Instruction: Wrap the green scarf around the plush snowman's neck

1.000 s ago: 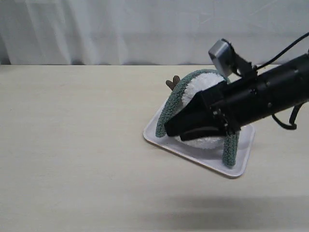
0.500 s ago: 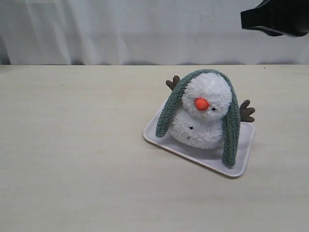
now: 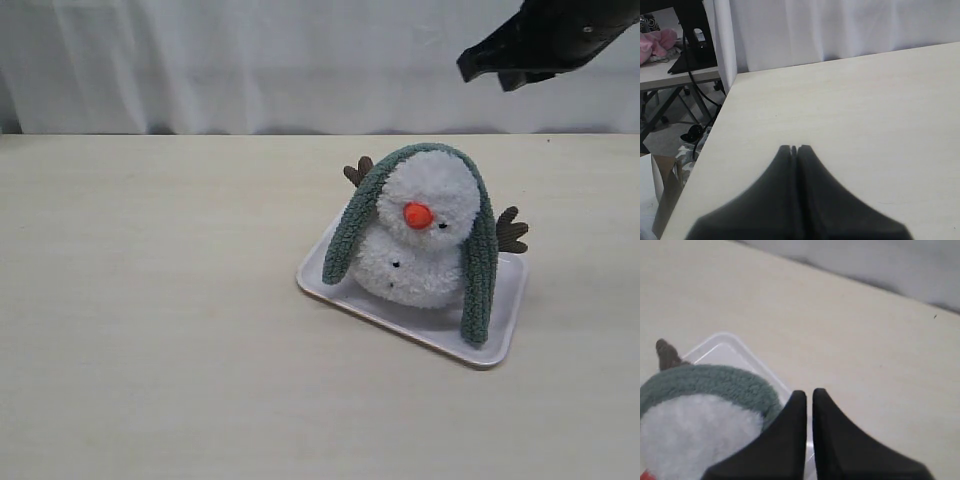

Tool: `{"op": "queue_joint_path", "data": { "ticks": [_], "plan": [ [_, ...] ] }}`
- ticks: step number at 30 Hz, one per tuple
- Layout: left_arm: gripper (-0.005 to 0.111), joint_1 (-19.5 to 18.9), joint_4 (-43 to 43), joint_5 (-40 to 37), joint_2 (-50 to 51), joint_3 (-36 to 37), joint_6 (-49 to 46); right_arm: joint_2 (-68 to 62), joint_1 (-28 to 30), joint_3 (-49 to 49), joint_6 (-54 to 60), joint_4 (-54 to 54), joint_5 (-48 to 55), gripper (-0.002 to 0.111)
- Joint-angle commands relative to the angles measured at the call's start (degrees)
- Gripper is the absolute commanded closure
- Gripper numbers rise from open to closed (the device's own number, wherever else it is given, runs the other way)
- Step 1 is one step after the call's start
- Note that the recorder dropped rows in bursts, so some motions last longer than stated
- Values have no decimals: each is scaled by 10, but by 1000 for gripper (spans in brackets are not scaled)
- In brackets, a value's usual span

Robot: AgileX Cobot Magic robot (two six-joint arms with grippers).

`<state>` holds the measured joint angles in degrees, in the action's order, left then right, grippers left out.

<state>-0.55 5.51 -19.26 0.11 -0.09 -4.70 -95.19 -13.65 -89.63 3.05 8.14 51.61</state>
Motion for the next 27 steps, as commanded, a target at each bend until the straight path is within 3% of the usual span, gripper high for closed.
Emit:
{"op": "queue_joint_path", "data": {
  "ticks": [1, 3, 8, 27],
  "plan": [
    [107, 0, -1, 7, -1, 1, 0, -61, -33, -76, 43, -87, 81, 104],
    [107, 0, -1, 7, -1, 1, 0, -96, -73, -100, 38, -88, 72, 104],
    [107, 0, -1, 7, -1, 1, 0, -148, -105, -110, 8, -57, 76, 104],
    [107, 0, -2, 7, -1, 1, 0, -216, -111, -107, -18, -58, 128, 104]
  ]
}}
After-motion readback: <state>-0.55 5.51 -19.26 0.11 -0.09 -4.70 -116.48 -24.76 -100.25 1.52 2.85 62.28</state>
